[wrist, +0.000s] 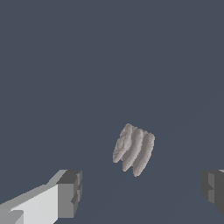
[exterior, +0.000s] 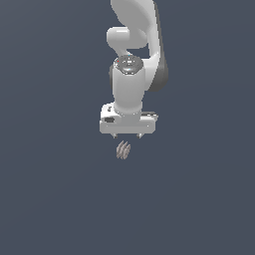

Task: Pick up the object and move it to a goal position.

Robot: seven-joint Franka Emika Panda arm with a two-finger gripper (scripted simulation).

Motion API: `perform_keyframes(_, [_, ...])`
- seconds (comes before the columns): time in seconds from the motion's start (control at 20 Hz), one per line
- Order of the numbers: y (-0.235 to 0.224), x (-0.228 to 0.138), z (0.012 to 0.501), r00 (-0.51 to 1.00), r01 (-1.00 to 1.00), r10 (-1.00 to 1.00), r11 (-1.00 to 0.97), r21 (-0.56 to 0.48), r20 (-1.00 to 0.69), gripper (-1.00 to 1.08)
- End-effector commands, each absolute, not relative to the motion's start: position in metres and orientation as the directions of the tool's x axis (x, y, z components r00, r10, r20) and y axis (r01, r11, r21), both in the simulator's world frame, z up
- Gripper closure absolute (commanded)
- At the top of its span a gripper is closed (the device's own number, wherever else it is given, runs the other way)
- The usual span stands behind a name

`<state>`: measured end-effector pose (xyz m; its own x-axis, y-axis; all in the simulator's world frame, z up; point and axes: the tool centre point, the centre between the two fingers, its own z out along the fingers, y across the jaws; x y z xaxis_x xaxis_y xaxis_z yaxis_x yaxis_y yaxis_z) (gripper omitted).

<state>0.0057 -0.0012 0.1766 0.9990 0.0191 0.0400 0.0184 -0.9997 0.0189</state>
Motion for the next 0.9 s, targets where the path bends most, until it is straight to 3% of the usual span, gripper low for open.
perform_keyframes(0.0, [-0.001, 0.006, 0.177, 0.999, 0.018, 0.019, -1.0, 0.019, 0.04, -0.92])
perform_keyframes(0.85, [-0.004, 0.008, 0.184, 0.999, 0.022, 0.023, -0.999, 0.028, 0.032, -0.92])
